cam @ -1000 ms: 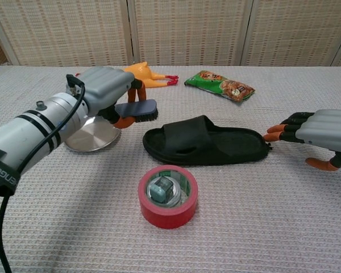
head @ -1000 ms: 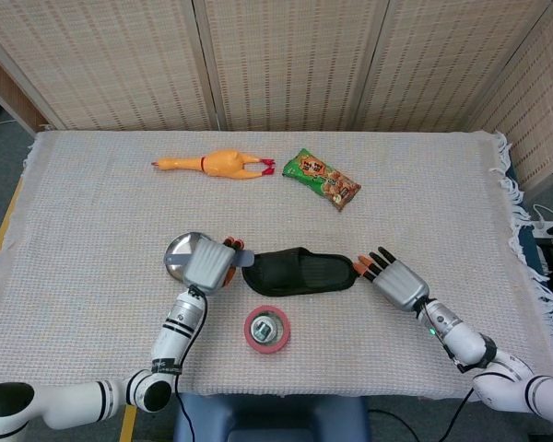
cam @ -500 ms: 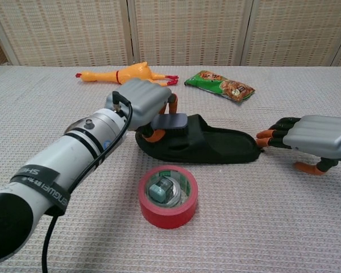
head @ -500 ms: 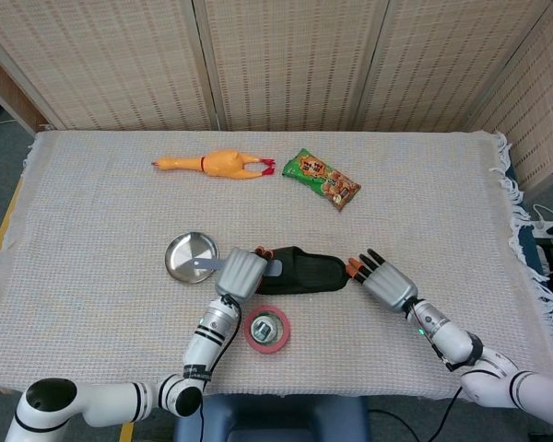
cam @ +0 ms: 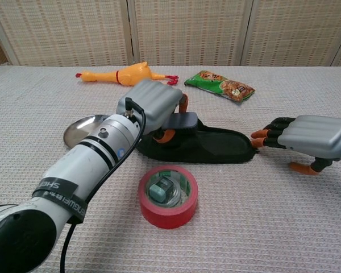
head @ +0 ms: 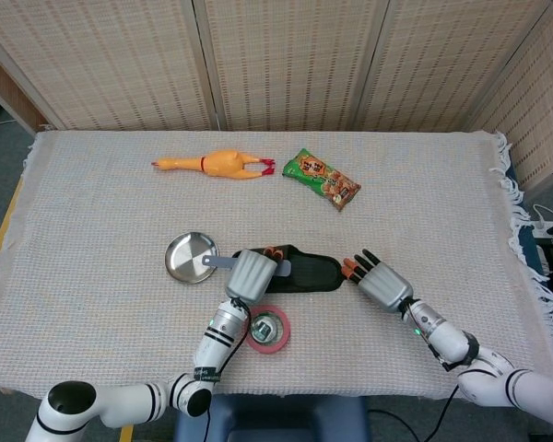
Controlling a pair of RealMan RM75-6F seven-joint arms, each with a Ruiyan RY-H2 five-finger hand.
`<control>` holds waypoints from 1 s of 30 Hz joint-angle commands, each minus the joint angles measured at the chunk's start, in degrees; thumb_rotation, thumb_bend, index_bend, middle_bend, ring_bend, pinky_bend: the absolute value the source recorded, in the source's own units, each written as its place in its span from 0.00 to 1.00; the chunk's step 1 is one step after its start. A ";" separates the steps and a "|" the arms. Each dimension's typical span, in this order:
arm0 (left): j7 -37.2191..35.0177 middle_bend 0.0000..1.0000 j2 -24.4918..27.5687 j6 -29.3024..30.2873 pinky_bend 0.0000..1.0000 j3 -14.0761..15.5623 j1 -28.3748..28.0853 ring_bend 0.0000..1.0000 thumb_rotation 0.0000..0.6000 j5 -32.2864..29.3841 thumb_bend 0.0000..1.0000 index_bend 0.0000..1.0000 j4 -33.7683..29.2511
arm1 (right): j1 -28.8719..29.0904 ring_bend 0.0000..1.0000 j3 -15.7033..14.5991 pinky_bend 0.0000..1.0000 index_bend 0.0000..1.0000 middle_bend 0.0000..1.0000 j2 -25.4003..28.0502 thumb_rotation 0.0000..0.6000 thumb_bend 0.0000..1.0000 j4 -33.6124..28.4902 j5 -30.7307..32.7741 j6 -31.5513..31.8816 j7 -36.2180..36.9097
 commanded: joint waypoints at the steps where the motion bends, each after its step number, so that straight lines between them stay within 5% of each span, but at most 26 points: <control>1: -0.18 0.90 1.21 -0.16 1.00 0.04 0.93 0.80 1.00 -0.63 0.79 0.72 0.12 | -0.08 0.00 -0.30 0.00 0.09 0.02 0.43 1.00 0.47 -0.38 -0.15 0.50 -0.19; 18: -0.19 0.90 2.11 -0.93 1.00 0.75 1.34 0.80 1.00 0.04 0.78 0.72 -3.41 | 0.16 0.00 -0.75 0.00 0.09 0.02 0.73 1.00 0.47 -1.48 1.46 0.32 -1.83; 30: -0.07 0.90 1.94 -1.77 1.00 0.22 1.23 0.80 1.00 -0.51 0.77 0.72 -0.09 | 0.15 0.00 -0.76 0.00 0.08 0.02 1.38 1.00 0.47 -2.53 2.00 1.20 -2.41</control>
